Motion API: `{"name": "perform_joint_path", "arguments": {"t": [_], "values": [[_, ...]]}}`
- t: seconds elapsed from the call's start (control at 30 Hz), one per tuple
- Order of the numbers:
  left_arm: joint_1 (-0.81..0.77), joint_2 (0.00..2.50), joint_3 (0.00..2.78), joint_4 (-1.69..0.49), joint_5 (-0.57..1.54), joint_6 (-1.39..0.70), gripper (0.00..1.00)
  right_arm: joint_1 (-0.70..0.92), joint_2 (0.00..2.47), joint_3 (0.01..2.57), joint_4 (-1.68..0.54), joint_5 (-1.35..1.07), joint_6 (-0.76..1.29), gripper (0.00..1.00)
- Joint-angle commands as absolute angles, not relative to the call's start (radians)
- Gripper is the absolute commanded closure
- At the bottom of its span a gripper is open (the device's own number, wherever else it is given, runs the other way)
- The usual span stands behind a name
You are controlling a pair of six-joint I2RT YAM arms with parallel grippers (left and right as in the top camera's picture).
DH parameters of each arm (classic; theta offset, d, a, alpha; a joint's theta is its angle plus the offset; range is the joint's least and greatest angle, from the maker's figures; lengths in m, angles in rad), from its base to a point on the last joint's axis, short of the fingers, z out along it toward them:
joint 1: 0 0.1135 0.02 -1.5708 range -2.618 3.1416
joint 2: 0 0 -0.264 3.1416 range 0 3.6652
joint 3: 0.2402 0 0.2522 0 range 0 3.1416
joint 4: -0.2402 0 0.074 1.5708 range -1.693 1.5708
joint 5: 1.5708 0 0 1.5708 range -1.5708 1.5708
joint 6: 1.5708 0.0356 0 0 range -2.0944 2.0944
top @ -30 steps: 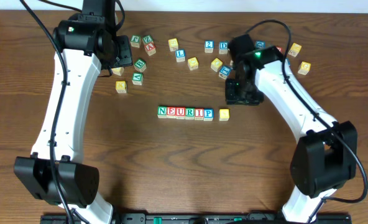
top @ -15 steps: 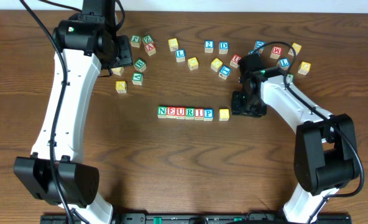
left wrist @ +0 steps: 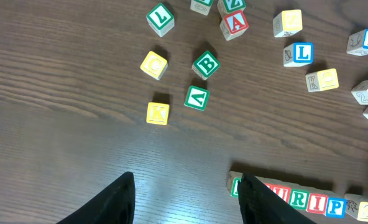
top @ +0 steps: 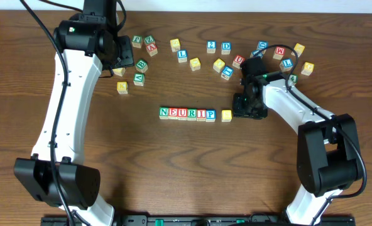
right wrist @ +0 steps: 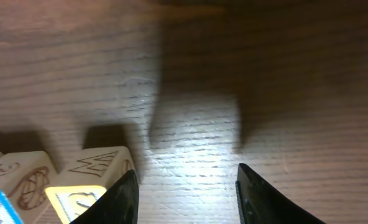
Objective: Spell out NEURIPS
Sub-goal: 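Lower the right gripper beside the S block and push it leftward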
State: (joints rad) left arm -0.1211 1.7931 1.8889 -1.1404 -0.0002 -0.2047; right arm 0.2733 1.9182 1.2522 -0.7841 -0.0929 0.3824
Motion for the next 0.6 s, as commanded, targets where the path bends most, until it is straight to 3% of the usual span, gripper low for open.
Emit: {"name": "perform_joint_path", "arguments": {"t": [0.0,0.57], "values": [[-0.118,1.793,1.879,-1.14,-0.012,-0.192,0.48,0.293,1.934,1.248,-0.778,-0.135,0.363,0.55],[-0.118,1.793,1.879,-1.14,-0.012,-0.192,0.48,0.335,1.936,1.248,-0.776,-0.134,0.396,0.56]]}}
